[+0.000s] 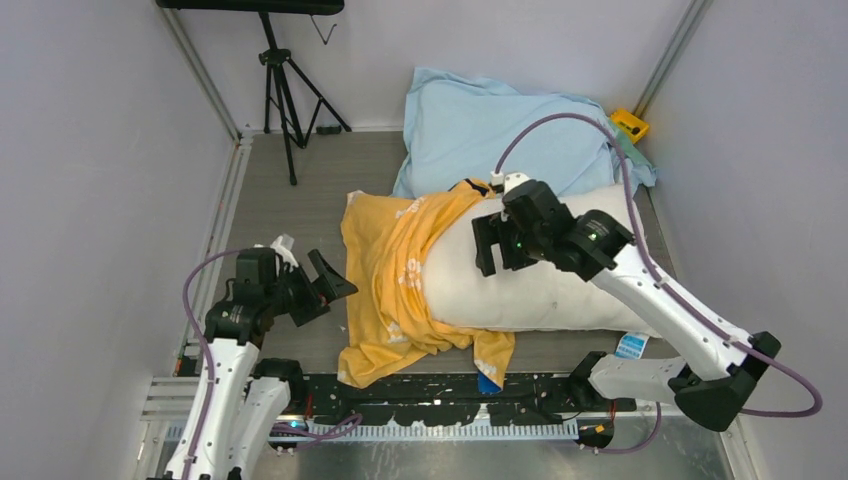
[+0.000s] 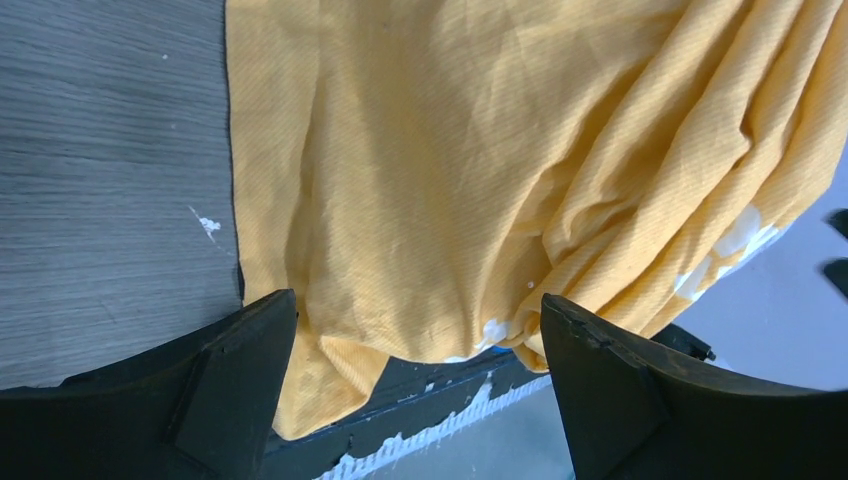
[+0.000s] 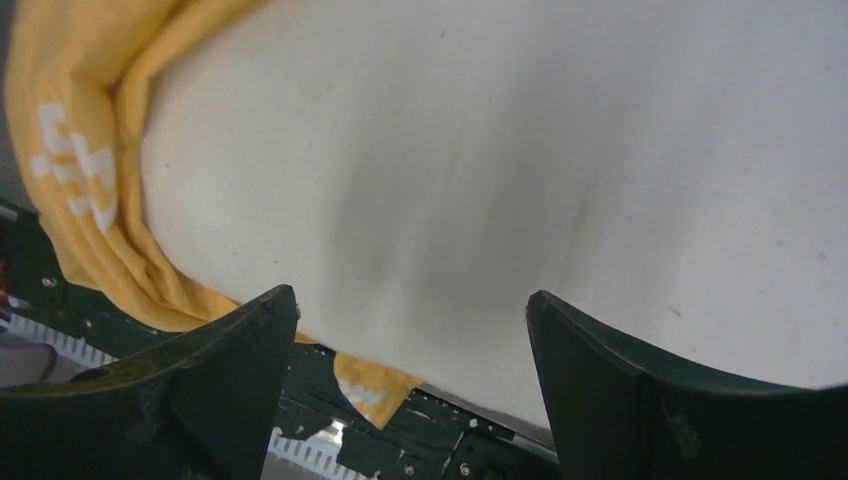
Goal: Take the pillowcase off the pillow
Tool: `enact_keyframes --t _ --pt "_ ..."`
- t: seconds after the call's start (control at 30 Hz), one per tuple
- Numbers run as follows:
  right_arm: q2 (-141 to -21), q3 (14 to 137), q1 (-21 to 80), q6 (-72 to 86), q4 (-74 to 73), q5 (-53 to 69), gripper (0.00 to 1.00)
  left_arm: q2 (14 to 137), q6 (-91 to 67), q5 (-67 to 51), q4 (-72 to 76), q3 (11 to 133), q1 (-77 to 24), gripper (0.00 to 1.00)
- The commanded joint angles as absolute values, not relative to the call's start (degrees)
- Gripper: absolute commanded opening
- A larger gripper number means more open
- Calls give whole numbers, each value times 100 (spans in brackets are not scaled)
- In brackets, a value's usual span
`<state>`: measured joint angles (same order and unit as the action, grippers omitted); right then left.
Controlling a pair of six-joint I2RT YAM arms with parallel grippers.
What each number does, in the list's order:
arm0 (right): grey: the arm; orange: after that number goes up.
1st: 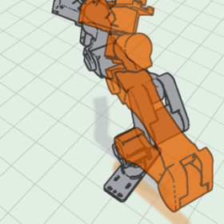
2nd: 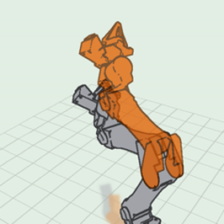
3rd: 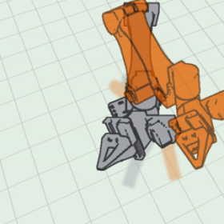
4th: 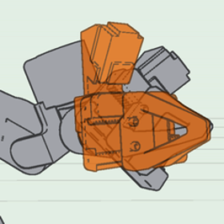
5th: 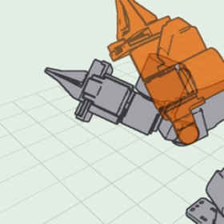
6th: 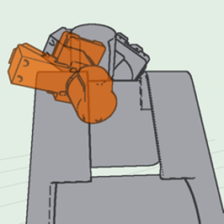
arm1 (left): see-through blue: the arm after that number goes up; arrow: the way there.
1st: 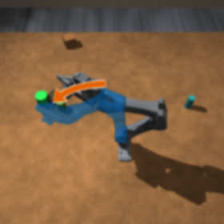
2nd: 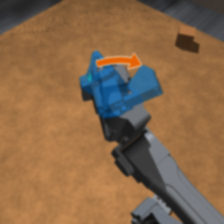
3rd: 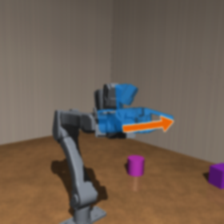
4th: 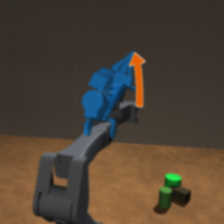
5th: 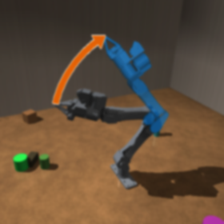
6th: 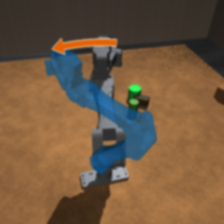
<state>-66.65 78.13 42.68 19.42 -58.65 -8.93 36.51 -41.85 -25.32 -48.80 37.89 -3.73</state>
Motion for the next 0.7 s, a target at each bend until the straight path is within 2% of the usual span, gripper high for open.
enact_keyframes --t 0.0,0.13,0.2,0.33,0.37,0.53,0.67 --pt "-6916 7082 4354 2125 -5577 -418 89 3590 -4260 -2730 -4834 3690 -536 93" --pt "-7071 6463 4351 2310 -4882 -485 89 3778 -4258 -2543 -4754 3691 -724 93" --pt "-7191 6173 4349 2449 -4464 -783 85 3869 -4304 -2363 -4676 3731 -897 93" --pt "-7475 6215 4197 2670 -4201 -1056 34 4010 -4467 -1608 -4580 3928 -1642 93" --pt "-7444 6267 4171 2687 -4144 -1088 25 3999 -4524 -1352 -4554 3969 -1855 93" --pt "-6754 6354 4039 2802 -3680 -1422 7 3993 -4618 -661 -4233 3998 -2780 94" --pt "-6584 6622 3880 2760 -3759 -1404 1 4393 -4469 -437 -4142 4148 -3506 93"
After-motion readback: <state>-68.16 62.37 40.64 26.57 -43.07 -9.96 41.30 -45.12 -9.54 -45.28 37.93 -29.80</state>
